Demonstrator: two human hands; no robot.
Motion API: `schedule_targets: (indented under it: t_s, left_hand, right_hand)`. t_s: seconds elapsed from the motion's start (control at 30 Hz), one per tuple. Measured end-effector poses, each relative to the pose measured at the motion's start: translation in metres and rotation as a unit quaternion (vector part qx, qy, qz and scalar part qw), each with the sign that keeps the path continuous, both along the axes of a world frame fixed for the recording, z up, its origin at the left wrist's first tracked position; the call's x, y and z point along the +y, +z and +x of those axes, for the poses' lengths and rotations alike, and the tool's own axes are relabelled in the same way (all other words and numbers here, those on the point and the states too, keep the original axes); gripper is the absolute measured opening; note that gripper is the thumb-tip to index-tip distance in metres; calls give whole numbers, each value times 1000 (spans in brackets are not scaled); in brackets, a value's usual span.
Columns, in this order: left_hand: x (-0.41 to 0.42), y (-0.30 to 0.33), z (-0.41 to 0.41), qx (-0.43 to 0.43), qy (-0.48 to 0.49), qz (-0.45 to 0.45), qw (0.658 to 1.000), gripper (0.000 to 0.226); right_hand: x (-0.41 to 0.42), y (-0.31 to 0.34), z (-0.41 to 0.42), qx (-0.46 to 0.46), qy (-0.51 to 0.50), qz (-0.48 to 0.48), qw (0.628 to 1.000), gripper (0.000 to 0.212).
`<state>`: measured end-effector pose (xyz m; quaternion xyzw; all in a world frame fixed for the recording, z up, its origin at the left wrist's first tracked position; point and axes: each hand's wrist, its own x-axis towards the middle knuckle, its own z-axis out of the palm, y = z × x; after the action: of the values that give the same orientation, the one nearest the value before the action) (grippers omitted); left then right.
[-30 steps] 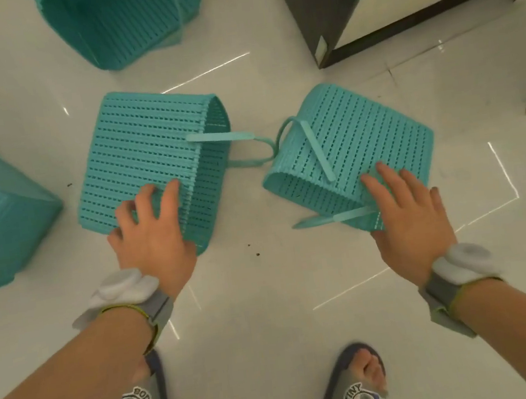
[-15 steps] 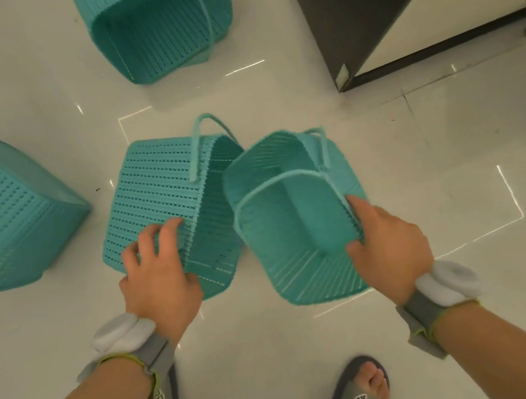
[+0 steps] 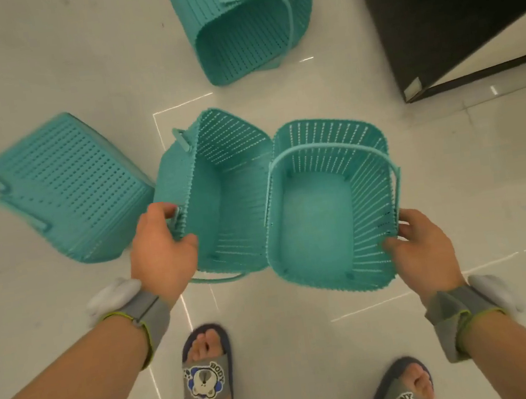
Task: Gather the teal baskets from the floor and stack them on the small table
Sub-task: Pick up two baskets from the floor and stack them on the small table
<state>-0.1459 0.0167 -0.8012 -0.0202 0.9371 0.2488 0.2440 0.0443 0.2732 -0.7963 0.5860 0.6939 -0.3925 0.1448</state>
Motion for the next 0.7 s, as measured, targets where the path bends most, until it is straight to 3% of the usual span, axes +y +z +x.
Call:
schedule_targets:
  t_s: [0.13,0.3,0.57,0.7]
  left_hand:
    - [-17,55,-38,-45,81,17,996,38]
    - [-30,139,-59,-74,76,53,993,35]
    - [-63,338,-75,-113,100,140,979,39]
    - [-71,441,-66,-94,100,184,973,44]
  right_hand:
    - [3,77,-25,16,32,13,999,48]
    - [0,169,-33,39,15,10,999,47]
    - [-33,371,-31,83,-62,18,994,41]
    - [-51,473,-8,141,-118,9,983,39]
